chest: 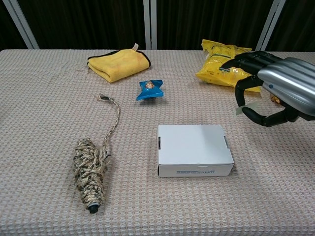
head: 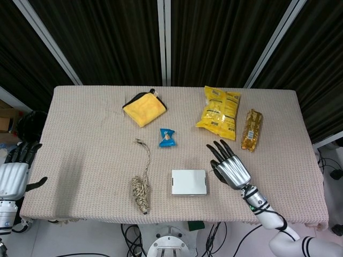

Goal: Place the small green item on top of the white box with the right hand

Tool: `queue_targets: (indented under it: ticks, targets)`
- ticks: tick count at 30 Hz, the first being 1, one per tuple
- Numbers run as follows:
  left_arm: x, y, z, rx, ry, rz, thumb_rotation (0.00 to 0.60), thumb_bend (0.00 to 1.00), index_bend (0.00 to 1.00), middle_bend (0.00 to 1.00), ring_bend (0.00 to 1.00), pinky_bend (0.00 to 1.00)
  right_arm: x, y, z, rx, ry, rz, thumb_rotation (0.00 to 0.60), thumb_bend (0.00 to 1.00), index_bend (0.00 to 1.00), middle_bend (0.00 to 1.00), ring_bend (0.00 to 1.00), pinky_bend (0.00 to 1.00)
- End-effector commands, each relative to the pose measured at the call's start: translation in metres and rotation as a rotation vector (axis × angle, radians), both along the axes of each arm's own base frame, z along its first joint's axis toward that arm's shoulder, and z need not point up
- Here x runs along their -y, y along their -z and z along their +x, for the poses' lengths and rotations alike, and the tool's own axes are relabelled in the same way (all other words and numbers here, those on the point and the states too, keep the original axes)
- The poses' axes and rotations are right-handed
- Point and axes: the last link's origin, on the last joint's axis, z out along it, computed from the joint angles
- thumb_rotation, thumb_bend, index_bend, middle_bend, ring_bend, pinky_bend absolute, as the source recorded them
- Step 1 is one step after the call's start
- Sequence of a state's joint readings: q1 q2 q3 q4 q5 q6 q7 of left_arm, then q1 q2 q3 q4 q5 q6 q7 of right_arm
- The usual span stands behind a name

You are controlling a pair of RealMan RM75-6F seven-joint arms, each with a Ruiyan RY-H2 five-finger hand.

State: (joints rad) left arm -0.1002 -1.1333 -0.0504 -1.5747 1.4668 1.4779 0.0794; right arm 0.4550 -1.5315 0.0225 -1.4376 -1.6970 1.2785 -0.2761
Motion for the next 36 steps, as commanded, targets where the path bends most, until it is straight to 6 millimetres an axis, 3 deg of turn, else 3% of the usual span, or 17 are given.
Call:
queue_targets:
  ticks: [1,14,36]
  targets:
    - [0.0,0.0,0.0,-0.001,-0.001,0.0,0.6,0.09,0.14,0.11,0.04,0.15,-0.006,-0.004,0.029,-0.014,-0.087,0.043,0.6,0.46,0.64,0.07,0.0,0.0]
    - [-0.002,0.001,-0.006,0.009,-0.019,-0.01,0.6,0.09,0.14,0.11,0.04,0.15,-0.021,0.027,0.046,-0.086,-0.087,0.195,0.6,0.46,0.64,0.06,0.0,0.0]
    - [-0.003,-0.002,-0.015,0.021,-0.039,-0.002,0.6,0.09,0.14,0.11,0.04,0.15,-0.01,0.047,0.054,-0.145,-0.076,0.192,0.6,0.46,0.64,0.07,0.0,0.0]
